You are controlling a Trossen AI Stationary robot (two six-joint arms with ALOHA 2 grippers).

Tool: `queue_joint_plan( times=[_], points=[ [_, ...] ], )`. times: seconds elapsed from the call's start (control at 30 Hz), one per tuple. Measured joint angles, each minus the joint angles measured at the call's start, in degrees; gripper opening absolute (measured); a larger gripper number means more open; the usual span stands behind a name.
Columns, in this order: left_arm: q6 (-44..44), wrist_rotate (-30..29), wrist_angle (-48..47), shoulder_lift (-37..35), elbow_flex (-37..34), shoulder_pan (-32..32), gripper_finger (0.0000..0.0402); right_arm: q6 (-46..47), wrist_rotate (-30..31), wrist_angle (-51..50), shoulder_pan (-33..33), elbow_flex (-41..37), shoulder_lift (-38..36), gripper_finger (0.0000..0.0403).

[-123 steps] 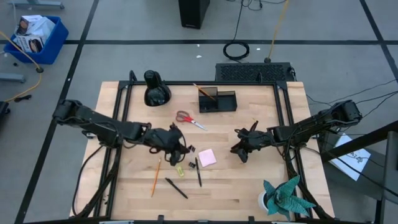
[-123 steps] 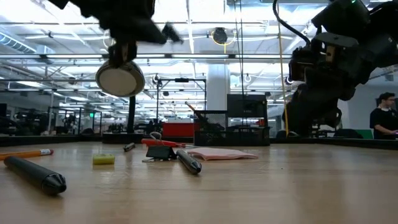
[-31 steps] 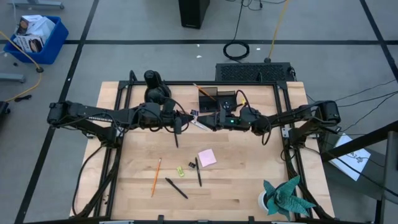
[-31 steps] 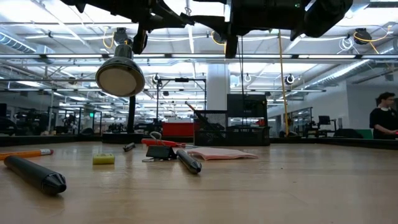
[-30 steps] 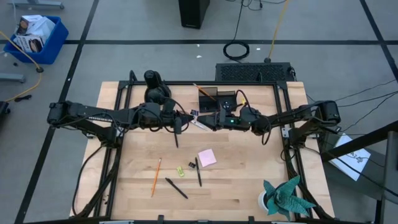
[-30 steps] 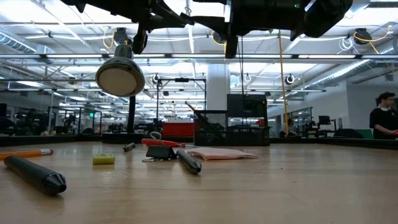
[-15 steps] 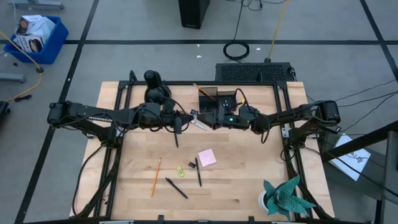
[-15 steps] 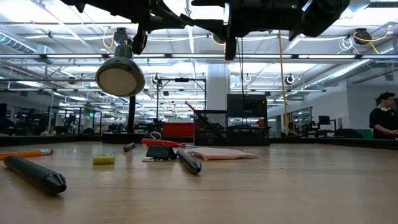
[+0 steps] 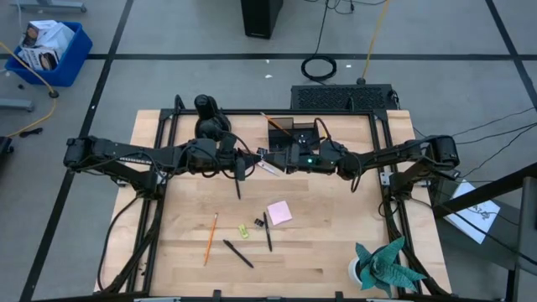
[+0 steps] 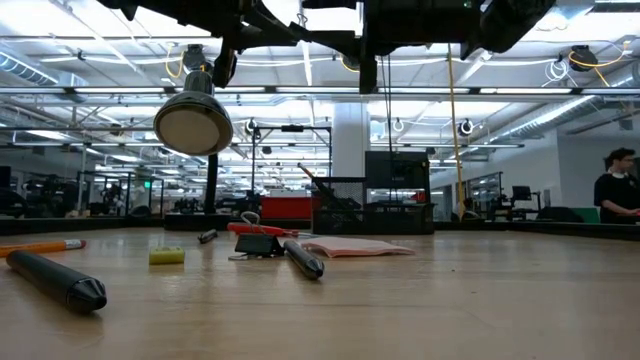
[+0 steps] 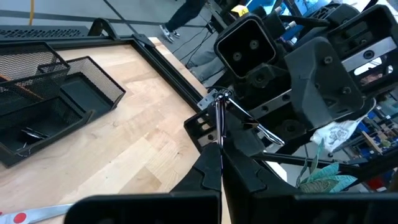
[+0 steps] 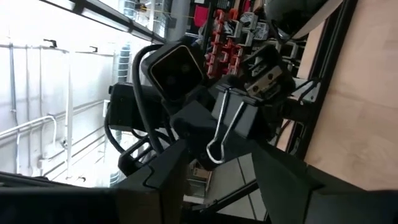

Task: Pick and place office supplies into organizer
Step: Put the black binder clip into the black desk organizer

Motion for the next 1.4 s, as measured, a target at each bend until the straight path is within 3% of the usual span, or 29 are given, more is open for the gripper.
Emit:
queue_joint_plan(
  times=[0.33,0.77,1.4],
  points=[
    [0.1,0.0,0.0,0.0,0.0,0.0,0.0001,-0.1,-0.2,1.2,0.0,0.0,0.2,0.0114],
    [-0.3,-0.2,-1.1,0.0,0.0,-0.4,0.0001,3.0,-4.5,14.5,0.0,2.7,8.4,0.007],
    [-0.6,-1.5,-0.8,-0.2,0.0,-0.9,0.0001,4.9,-6.2,15.9,0.0,2.7,8.0,0.007]
  ],
)
